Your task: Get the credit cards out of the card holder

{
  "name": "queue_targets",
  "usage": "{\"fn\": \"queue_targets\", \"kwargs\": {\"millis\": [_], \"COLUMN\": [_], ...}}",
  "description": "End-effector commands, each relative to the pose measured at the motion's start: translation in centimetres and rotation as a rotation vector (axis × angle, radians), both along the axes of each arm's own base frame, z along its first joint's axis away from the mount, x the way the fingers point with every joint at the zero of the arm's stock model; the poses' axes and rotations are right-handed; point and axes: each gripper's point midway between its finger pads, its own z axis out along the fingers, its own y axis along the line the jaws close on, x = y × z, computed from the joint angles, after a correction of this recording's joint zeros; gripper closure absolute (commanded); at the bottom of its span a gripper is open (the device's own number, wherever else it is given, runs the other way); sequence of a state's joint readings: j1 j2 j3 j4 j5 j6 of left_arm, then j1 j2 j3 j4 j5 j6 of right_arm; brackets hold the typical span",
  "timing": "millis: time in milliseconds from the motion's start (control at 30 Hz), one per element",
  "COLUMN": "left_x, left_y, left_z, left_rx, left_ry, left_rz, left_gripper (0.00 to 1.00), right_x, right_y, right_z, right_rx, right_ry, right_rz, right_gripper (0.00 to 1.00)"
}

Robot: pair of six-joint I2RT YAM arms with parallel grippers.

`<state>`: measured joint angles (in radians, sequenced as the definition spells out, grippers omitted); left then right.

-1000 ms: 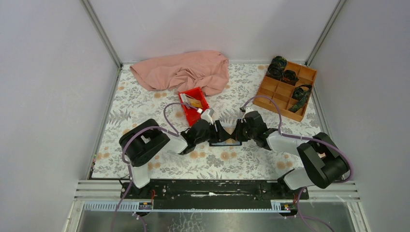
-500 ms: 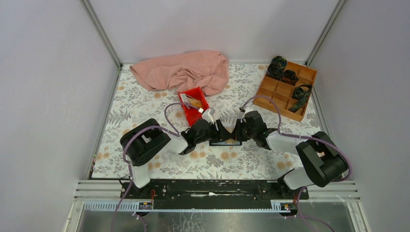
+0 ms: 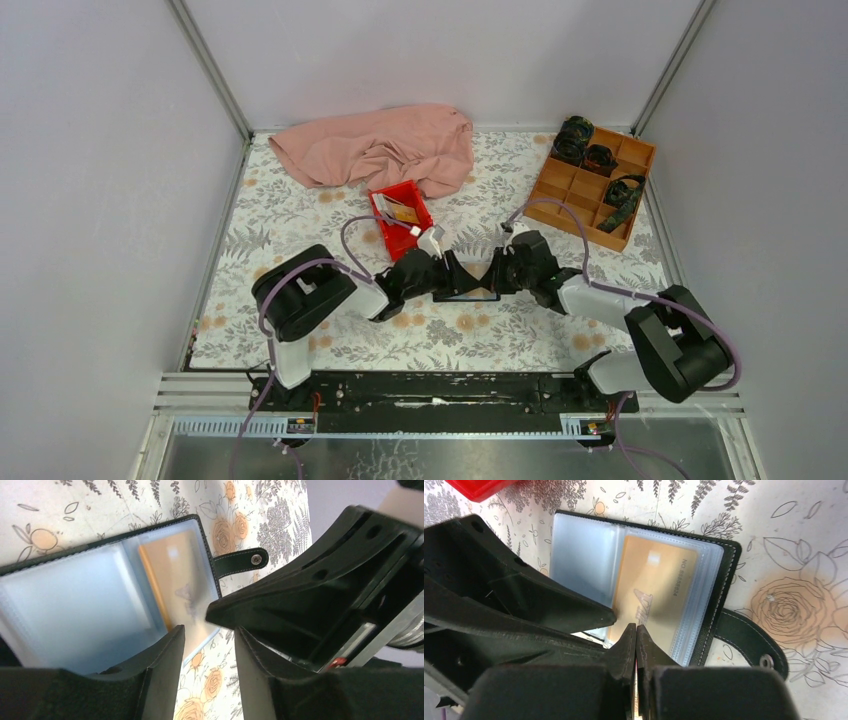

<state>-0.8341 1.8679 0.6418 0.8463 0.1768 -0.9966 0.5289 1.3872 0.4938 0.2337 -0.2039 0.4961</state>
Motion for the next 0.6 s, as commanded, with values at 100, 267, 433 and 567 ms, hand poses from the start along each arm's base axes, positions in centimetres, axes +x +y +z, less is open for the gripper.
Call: {"fn": "queue_targets", "kwargs": {"millis": [100, 267, 433, 567], "left_x": [-0.3, -0.2, -0.2, -0.2], "left_y": [0.9, 1.2, 0.7, 0.6], "left_z": [1.9, 1.2, -0.2, -0.9], "left_rx": [-0.028, -0.002, -0.004, -0.001], "left_ry": [-0.051, -0.048, -0.017, -0.002], "left_rz": [-0.004, 0.007, -0.008, -0.006], "left_gripper": [0.57, 0.66, 0.67, 0.69], "right_x": [0.8, 0.6, 0.9, 1.1], "right_y": [-1.2, -1.9, -2.7, -3.3], "right_z": [1.4, 0.8, 1.2, 1.2], "right_rx": [-0.002, -0.013, -0.014, -0.022], "right_ry": [-0.03, -0.016, -0.025, -0.033], "right_rz": [-0.049, -0.071, -0.103, -0.128], "right_gripper": [1.0, 1.0, 1.0, 0.83]}}
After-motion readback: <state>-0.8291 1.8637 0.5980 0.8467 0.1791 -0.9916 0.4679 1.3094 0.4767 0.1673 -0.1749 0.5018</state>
